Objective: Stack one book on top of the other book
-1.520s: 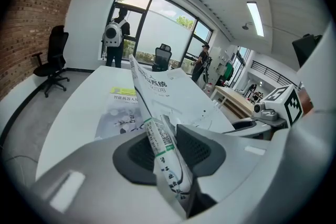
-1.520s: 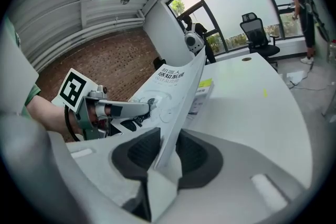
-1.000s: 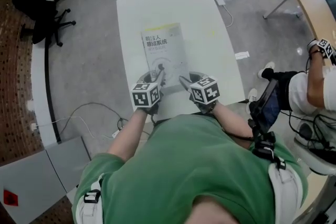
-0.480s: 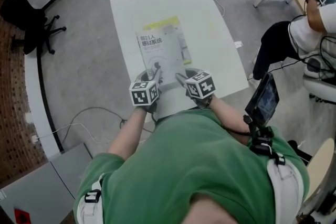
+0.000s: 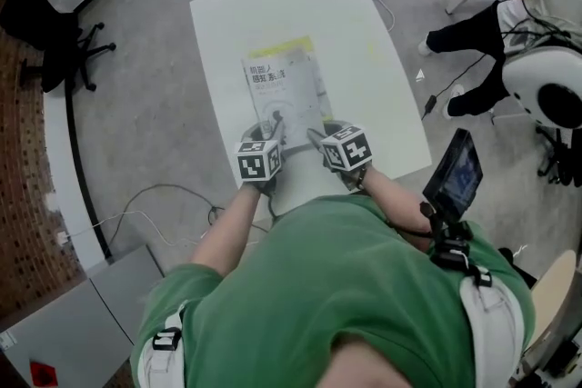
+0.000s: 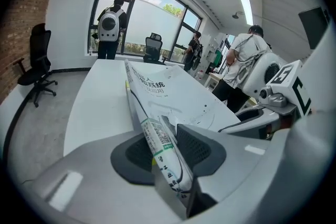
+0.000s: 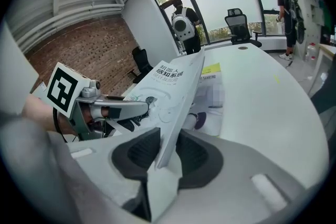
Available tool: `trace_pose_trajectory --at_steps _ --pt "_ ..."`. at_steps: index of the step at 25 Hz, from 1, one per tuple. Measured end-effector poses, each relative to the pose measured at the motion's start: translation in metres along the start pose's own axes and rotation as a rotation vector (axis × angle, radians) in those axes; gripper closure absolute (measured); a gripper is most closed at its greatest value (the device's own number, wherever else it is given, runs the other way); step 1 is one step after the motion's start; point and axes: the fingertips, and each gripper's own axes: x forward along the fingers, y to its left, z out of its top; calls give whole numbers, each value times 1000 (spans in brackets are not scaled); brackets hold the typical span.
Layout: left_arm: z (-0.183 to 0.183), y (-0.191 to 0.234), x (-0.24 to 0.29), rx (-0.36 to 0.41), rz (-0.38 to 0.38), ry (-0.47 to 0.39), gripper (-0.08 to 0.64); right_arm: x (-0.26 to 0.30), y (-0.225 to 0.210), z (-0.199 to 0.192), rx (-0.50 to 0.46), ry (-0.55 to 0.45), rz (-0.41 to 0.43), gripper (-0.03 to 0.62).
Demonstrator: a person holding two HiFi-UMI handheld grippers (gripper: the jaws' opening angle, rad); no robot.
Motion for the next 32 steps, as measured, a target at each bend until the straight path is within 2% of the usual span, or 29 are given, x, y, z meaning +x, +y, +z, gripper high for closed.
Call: trace_pose_trajectory --at_steps 14,32 --pt "4 5 30 10 32 45 447 16 -26 5 37 36 5 492" --pt "-4 21 31 28 56 71 438 31 -22 1 76 68 16 472"
